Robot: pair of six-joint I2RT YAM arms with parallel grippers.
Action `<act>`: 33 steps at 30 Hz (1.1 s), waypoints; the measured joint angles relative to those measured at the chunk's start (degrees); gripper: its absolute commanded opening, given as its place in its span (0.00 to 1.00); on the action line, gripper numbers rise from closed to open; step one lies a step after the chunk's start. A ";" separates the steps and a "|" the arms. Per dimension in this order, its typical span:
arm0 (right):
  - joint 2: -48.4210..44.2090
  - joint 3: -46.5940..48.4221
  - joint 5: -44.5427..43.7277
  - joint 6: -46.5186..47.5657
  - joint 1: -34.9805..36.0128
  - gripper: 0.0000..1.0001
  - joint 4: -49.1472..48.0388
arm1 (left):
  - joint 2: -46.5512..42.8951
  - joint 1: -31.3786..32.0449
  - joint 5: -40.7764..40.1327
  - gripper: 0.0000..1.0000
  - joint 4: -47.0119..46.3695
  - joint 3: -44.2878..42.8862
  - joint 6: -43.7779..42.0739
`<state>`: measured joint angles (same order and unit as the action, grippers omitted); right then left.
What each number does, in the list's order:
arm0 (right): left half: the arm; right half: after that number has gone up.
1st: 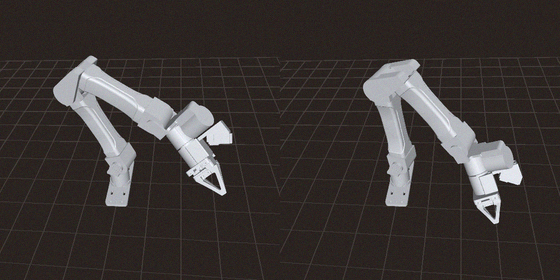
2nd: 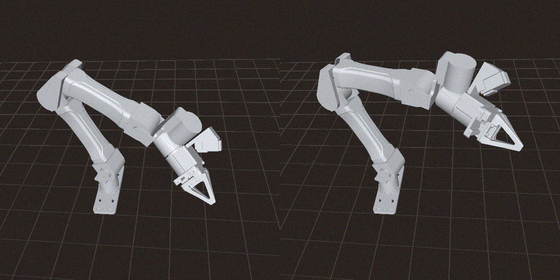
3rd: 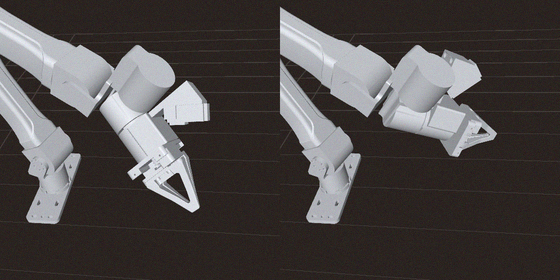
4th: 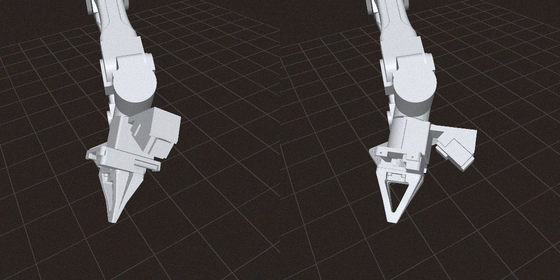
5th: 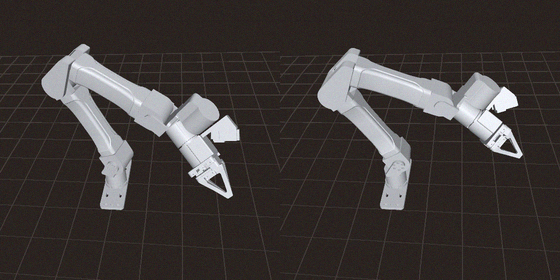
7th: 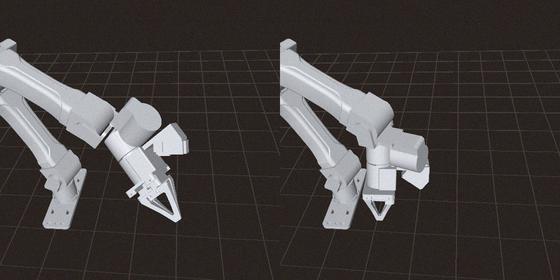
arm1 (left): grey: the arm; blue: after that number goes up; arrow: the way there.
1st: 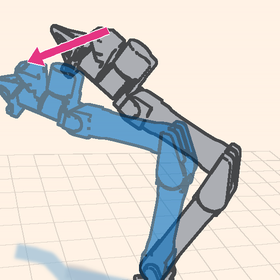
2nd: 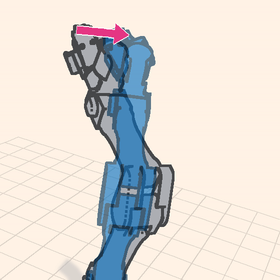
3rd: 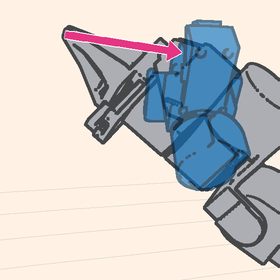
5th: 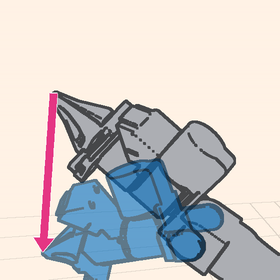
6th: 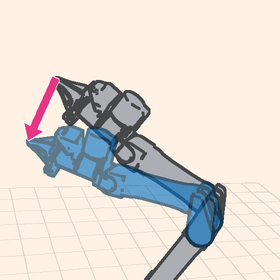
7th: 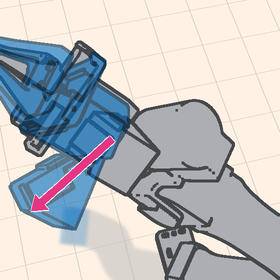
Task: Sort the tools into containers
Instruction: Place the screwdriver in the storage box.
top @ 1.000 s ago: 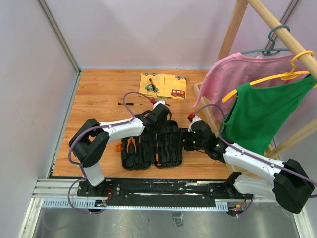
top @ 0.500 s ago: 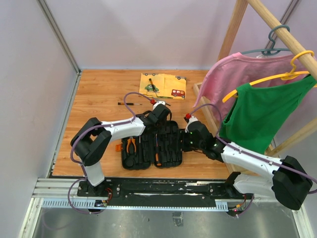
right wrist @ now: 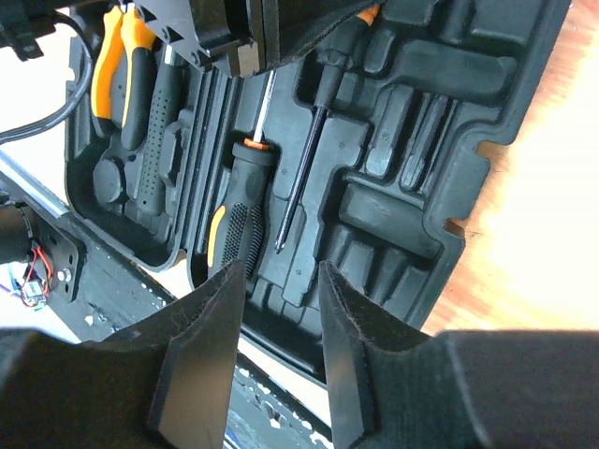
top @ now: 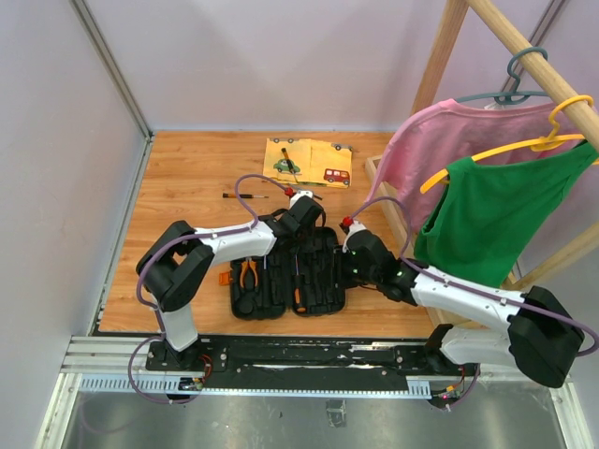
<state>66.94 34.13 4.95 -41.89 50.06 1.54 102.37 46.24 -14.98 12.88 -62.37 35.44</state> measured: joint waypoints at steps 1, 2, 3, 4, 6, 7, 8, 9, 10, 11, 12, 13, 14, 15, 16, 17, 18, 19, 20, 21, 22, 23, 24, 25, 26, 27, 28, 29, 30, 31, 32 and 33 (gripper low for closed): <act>0.57 0.00 0.02 -0.13 0.20 0.34 -0.28 | 0.02 0.00 -0.02 0.33 -0.13 0.00 0.04; 1.25 0.04 0.09 -0.24 0.48 0.34 -0.48 | 0.11 0.00 -0.09 0.33 -0.28 0.00 0.17; 1.75 0.09 0.13 -0.31 0.70 0.33 -0.52 | 0.15 0.00 -0.15 0.33 -0.46 0.00 0.22; 2.38 0.13 0.13 -0.39 1.05 0.32 -0.72 | 0.22 0.00 -0.17 0.32 -0.63 0.00 0.37; 3.65 0.26 0.22 -0.59 1.75 0.29 -1.14 | 0.31 0.00 -0.26 0.31 -0.96 0.00 0.42; 4.20 0.33 0.20 -0.76 2.03 0.28 -1.33 | 0.35 0.00 -0.31 0.31 -1.11 0.00 0.42; 4.70 0.39 0.20 -1.01 2.16 0.27 -1.66 | 0.42 0.00 -0.33 0.30 -1.25 0.00 0.44; 5.11 0.44 0.13 -1.29 2.36 0.25 -2.01 | 0.46 0.00 -0.33 0.30 -1.38 0.00 0.50; 5.70 0.44 0.04 -1.75 2.43 0.24 -2.56 | 0.50 0.00 -0.35 0.29 -1.53 0.00 0.57; 5.86 0.44 0.07 -1.88 2.47 0.22 -2.71 | 0.55 0.00 -0.37 0.28 -1.68 0.00 0.59; 6.14 0.44 -0.07 -2.16 2.47 0.21 -3.04 | 0.57 0.00 -0.37 0.28 -1.81 0.00 0.59; 6.38 0.44 -0.15 -2.47 2.47 0.20 -3.43 | 0.63 -0.02 -0.37 0.28 -1.95 0.00 0.61; 6.56 0.44 -0.31 -2.71 2.47 0.19 -3.78 | 0.66 -0.02 -0.37 0.27 -2.08 0.00 0.61; 6.71 0.44 -0.44 -2.95 2.47 0.18 -4.20 | 0.66 -0.04 -0.37 0.27 -2.16 0.00 0.61; 6.91 0.44 -0.52 -3.13 2.47 0.17 -4.61 | 0.68 -0.04 -0.35 0.26 -2.25 0.02 0.61; 7.13 0.46 -0.55 -3.23 2.47 0.16 -4.90 | 0.68 -0.07 -0.37 0.26 -2.32 0.02 0.61; 7.41 0.55 -0.55 -3.32 2.47 0.14 -5.09 | 0.68 -0.07 -0.37 0.26 -2.34 0.02 0.63; 7.80 0.72 -0.55 -3.37 2.47 0.14 -5.27 | 0.68 -0.07 -0.37 0.26 -2.36 0.02 0.61; 8.24 0.83 -0.55 -3.41 2.47 0.13 -5.55 | 0.70 -0.07 -0.37 0.26 -2.40 0.02 0.61; 8.63 0.98 -0.55 -3.48 2.47 0.12 -5.70 | 0.70 -0.09 -0.35 0.25 -2.45 0.02 0.61; 9.01 1.07 -0.55 -3.54 2.47 0.11 -5.90 | 0.72 -0.09 -0.35 0.25 -2.49 0.02 0.63; 9.44 1.18 -0.61 -3.67 2.47 0.11 -5.97 | 0.74 -0.11 -0.35 0.25 -2.54 0.02 0.63; 9.77 1.20 -0.74 -3.82 2.47 0.10 -5.97 | 0.76 -0.11 -0.35 0.25 -2.58 0.02 0.63; 10.03 1.20 -1.05 -4.07 2.47 0.09 -5.95 | 0.76 -0.11 -0.35 0.25 -2.60 0.02 0.66; 10.25 1.20 -1.29 -4.22 2.47 0.09 -5.92 | 0.76 -0.11 -0.35 0.25 -2.60 0.02 0.66; 10.47 1.20 -1.55 -4.39 2.47 0.08 -5.95 | 0.76 -0.11 -0.35 0.25 -2.62 0.02 0.66; 10.64 1.20 -1.70 -4.46 2.47 0.07 -5.95 | 0.76 -0.11 -0.35 0.24 -2.64 0.02 0.66; 10.78 1.20 -1.75 -4.50 2.47 0.07 -5.95 | 0.76 -0.11 -0.35 0.24 -2.67 0.02 0.66; 10.93 1.20 -1.77 -4.55 2.47 0.07 -5.97 | 0.76 -0.13 -0.35 0.24 -2.69 0.02 0.66; 11.06 1.22 -1.77 -4.59 2.47 0.07 -5.99 | 0.76 -0.13 -0.35 0.24 -2.71 0.02 0.66; 11.23 1.25 -1.77 -4.61 2.47 0.06 -6.01 | 0.76 -0.15 -0.33 0.24 -2.73 0.02 0.66; 11.45 1.29 -1.75 -4.63 2.47 0.06 -6.03 | 0.76 -0.15 -0.33 0.24 -2.75 0.02 0.66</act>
<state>78.39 35.42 3.20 -46.52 52.53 -4.49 103.13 46.09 -15.31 10.13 -62.35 36.10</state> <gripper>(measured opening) 0.070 0.319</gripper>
